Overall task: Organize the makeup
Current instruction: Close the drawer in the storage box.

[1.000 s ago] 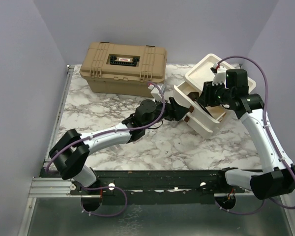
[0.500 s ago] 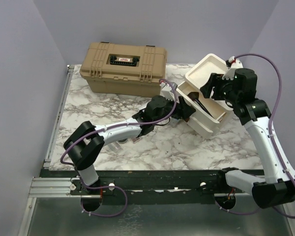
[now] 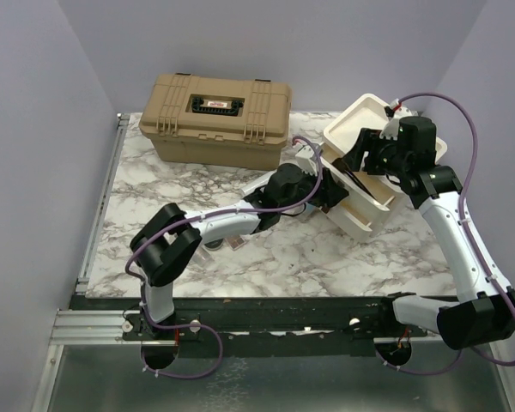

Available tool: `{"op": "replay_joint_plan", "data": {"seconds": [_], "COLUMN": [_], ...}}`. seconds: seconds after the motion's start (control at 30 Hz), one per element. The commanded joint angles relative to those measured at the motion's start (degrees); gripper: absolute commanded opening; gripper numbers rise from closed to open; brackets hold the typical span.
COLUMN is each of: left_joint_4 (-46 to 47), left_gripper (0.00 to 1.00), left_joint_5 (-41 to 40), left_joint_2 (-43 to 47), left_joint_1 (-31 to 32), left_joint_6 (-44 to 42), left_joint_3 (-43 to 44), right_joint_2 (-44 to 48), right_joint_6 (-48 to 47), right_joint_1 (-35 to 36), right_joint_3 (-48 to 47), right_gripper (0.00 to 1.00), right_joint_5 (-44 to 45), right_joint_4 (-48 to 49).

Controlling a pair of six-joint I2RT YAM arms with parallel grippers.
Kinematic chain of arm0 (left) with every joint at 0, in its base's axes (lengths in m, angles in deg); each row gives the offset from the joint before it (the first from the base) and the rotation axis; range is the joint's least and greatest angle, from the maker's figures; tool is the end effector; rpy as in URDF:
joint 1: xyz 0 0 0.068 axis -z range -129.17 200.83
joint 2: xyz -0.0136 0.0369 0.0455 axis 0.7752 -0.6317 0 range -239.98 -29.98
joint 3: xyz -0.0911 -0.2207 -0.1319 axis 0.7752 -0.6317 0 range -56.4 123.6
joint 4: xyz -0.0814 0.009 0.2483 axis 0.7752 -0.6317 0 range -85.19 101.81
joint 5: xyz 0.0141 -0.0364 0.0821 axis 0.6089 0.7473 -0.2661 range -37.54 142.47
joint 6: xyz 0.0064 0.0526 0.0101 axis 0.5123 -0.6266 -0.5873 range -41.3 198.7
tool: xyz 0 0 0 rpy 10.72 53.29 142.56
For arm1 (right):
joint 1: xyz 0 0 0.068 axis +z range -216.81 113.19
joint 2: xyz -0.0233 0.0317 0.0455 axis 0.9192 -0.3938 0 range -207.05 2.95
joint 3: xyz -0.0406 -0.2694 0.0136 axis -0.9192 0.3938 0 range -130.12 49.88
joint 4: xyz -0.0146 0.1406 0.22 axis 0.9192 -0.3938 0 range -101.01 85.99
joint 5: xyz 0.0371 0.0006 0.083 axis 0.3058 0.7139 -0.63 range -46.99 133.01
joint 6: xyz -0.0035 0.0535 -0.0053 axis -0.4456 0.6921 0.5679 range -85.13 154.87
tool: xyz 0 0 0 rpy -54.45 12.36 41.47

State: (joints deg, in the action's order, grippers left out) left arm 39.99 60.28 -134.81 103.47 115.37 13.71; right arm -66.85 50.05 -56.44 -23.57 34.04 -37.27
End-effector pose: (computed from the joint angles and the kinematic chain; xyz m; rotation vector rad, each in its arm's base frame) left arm 0.2581 -0.3461 0.2660 0.3692 1.8185 -1.2509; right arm 0.2592 0.0531 0.3829 -0.0076 2.1098 0.4324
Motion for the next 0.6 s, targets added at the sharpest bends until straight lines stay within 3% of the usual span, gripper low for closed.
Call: {"op": "replay_joint_plan", "data": {"seconds": [0.0, 0.27, 0.57], "left_joint_4": [1.0, 3.6, 10.0], "left_gripper": [0.55, 0.55, 0.56], "left_joint_5": [2.6, 0.8, -2.1], "left_joint_2": [-3.1, -6.3, -8.9], "left_joint_1": [0.7, 1.4, 2.4], "left_joint_6": [-1.8, -1.8, -1.4], "left_joint_3": [2.4, 5.6, 5.0], "right_joint_2": [-0.2, -0.4, -3.0], "right_joint_6": [1.0, 3.6, 5.0], "right_joint_1": [0.2, -0.1, -1.2], "right_joint_3": [0.1, -2.4, -0.9], "right_gripper": [0.69, 0.72, 0.73], "right_joint_5": [-2.4, 7.5, 1.7], "right_joint_4": [-2.2, -2.3, -2.9]}}
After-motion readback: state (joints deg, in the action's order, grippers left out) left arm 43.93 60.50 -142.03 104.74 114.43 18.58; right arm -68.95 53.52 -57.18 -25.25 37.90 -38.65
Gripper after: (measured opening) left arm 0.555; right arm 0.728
